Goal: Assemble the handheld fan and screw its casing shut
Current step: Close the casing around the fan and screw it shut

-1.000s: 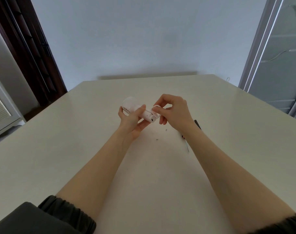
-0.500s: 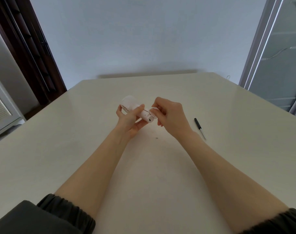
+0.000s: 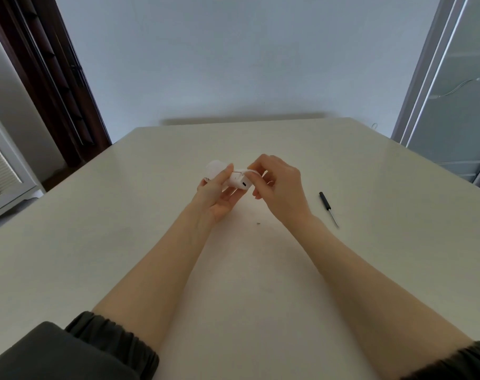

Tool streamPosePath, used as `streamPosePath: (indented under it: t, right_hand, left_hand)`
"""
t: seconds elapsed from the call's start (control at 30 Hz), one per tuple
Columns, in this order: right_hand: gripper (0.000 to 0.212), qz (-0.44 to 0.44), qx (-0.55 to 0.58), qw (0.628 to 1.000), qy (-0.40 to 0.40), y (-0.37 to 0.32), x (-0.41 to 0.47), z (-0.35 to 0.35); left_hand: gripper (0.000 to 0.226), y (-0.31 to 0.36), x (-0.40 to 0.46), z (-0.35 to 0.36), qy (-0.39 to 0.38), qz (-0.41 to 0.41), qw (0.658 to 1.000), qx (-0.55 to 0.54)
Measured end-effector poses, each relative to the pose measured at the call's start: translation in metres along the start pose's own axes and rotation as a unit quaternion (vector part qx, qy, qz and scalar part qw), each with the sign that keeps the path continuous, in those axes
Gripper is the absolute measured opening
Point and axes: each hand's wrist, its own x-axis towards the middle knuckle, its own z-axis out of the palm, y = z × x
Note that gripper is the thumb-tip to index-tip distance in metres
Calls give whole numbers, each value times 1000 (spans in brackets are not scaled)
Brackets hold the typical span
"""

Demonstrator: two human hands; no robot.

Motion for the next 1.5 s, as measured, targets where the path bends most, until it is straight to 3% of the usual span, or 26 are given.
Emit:
streamPosePath:
  t: [0.23, 0.33, 0.5, 0.63, 0.8, 1.13, 1.2, 1.37, 1.5]
  right_hand:
    - [12, -25, -37, 999, 12, 2, -1, 8]
    - [16, -53, -55, 997, 6, 2, -3, 12]
    - [20, -51, -138, 989, -2, 4, -7, 12]
    - [27, -33, -123, 992, 7, 2, -7, 13]
    - [42, -38, -132, 990, -16, 5, -8, 14]
    - [20, -63, -181, 980, 43, 2, -7, 16]
    - [17, -70, -197, 977, 53, 2, -6, 18]
    - [16, -83, -208, 971, 80, -1, -6, 20]
    - [18, 23, -77, 990, 113, -6, -5, 21]
  left_hand:
    - [81, -6, 2, 1, -25, 70, 997, -33]
    - [75, -6, 0, 1, -36, 85, 995, -35]
    - [64, -4, 0, 1, -57, 62, 996, -25]
    - [64, -5, -1, 2, -55, 31, 997, -42]
    - [37, -6, -10, 5, -65, 9, 996, -57]
    - [12, -10, -18, 14, -70, -31, 996, -44]
    - [15, -9, -17, 13, -73, -20, 996, -42]
    - [58, -7, -10, 11, -77, 33, 996, -39]
    - [35, -8, -12, 13, -110, 23, 991, -69]
